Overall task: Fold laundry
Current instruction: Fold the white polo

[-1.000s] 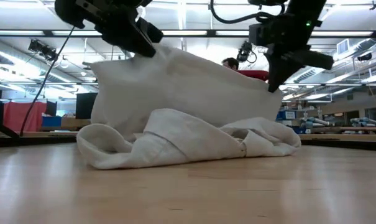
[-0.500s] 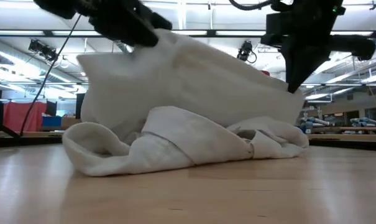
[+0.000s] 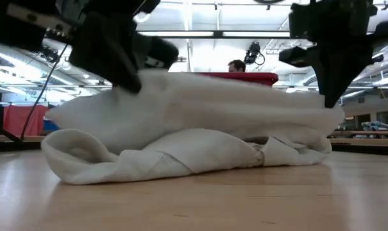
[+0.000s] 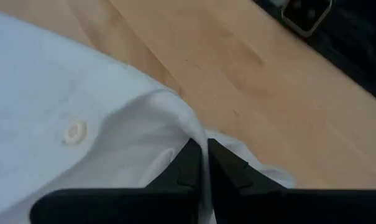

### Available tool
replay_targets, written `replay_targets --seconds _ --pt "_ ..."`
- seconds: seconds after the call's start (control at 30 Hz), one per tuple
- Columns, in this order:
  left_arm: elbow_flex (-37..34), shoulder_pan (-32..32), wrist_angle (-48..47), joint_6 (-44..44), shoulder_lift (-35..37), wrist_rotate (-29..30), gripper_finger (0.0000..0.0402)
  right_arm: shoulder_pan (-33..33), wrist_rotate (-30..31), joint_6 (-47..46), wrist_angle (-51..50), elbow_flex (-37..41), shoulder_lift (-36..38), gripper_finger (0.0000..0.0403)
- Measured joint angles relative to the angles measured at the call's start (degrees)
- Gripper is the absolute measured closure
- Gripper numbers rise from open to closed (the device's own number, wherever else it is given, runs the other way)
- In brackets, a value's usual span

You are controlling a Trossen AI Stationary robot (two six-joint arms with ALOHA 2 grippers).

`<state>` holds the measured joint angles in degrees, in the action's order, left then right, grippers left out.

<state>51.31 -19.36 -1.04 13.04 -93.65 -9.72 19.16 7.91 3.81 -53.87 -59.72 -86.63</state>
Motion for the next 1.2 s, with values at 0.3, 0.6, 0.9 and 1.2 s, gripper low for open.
replay_targets --seconds 0.3,0.6,0.9,1.2 --pt "0.0 -0.2 1.1 -1.5 -2.7 -0.2 0.0289 -0.9 -1.9 -6.7 4.2 4.4 0.0 0.0324" --pt "0.1 -0.2 1.4 -7.0 0.7 -0.5 0.0177 -0.9 -2.6 -16.2 -14.8 -3.4 0.2 0.0225" --pt "0.1 -0.6 -0.8 -9.6 8.1 3.1 0.0169 -1.1 -0.6 -14.1 -8.6 -6.8 1.9 0.0217" --pt "0.2 4.4 1.1 -13.4 5.2 21.5 0.0169 -4.5 5.8 -7.5 18.1 -5.2 2.1 0.0222"
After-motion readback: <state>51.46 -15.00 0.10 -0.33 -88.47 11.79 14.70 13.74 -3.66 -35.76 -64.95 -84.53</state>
